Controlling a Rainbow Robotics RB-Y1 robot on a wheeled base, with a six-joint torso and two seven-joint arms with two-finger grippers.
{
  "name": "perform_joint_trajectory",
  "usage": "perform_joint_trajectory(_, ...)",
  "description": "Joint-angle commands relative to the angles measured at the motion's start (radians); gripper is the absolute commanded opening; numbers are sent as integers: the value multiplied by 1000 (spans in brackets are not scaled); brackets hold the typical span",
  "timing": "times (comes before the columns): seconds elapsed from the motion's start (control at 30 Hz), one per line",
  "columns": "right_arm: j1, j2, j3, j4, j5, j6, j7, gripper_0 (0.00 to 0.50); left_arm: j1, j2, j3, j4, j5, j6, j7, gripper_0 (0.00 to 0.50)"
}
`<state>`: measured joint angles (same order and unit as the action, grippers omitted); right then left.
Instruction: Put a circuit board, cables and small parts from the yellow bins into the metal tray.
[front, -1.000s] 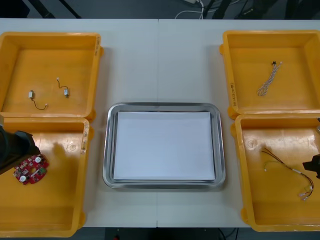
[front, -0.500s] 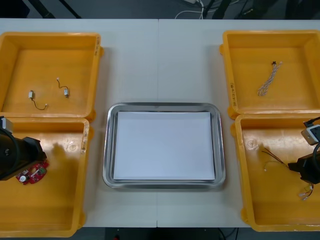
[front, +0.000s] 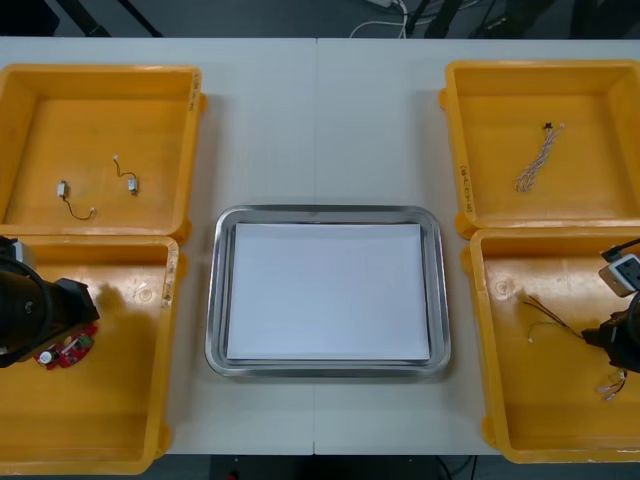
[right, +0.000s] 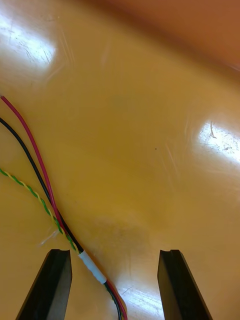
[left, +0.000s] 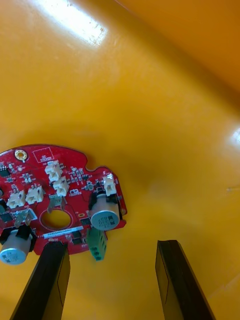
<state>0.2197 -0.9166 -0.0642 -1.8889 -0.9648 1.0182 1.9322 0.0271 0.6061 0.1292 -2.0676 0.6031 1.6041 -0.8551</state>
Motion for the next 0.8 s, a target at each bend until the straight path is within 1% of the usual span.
perform_joint_trajectory(0.03,20,16,9,16,1,-12,22,500,33,-12,-34,21,-23,-46,48,500)
perform_joint_trajectory(0.13,21,25,7,16,3,-12,22,500,37,-12,-39,24,-26,-52,45,500)
perform_joint_trajectory(0.23,21,54,7,22,5,-12,24,500,56,-11,-53,24,-32,-67,44,500)
perform_joint_trajectory(0.4,23,77,9,28,6,-13,31,500,73,-6,-68,24,-39,-95,44,500)
perform_joint_trajectory(0.8,40,79,9,30,15,-13,57,500,83,-6,-77,24,-52,-110,42,500)
